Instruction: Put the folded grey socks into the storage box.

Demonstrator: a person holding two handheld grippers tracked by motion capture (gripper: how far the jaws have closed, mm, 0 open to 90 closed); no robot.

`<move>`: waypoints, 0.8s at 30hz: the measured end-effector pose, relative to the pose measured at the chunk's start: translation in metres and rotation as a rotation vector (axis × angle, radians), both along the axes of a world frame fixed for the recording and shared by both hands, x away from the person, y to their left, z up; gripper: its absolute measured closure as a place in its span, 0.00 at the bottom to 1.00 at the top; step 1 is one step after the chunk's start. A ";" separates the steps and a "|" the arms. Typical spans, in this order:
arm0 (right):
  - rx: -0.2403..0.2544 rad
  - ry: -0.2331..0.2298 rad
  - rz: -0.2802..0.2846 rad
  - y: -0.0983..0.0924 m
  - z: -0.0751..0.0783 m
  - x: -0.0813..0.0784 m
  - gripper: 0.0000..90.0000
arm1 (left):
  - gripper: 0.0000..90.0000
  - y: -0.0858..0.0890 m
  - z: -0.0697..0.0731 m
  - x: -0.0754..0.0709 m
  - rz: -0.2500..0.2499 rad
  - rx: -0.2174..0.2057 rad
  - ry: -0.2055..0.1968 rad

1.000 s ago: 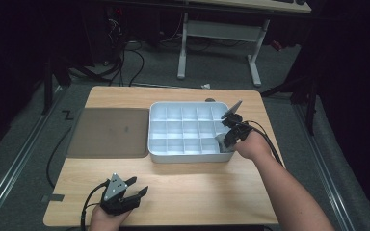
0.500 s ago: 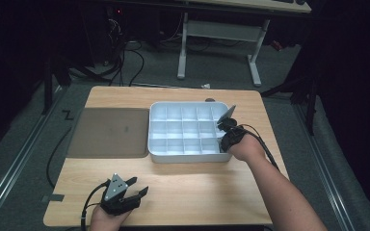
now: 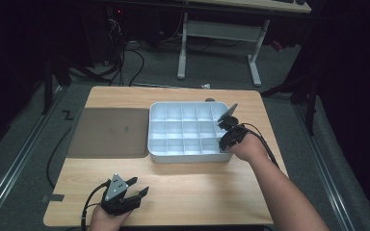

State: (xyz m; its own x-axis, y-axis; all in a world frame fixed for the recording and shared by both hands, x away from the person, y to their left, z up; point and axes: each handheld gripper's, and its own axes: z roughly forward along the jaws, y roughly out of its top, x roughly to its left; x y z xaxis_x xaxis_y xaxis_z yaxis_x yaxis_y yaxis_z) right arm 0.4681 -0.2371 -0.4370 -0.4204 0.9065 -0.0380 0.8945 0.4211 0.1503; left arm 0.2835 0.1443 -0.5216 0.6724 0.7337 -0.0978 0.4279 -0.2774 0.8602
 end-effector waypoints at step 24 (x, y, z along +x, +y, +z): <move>-0.093 0.028 -0.001 0.009 -0.022 0.015 0.98 | 0.48 0.003 0.002 0.000 0.002 0.001 -0.007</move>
State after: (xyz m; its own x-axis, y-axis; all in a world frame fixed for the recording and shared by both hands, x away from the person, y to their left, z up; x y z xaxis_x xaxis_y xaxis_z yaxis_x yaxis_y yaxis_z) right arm 0.4827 -0.2279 -0.4588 -0.4211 0.9002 -0.1107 0.8984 0.4308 0.0857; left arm 0.2832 0.1469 -0.5194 0.6717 0.7350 -0.0926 0.4226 -0.2775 0.8628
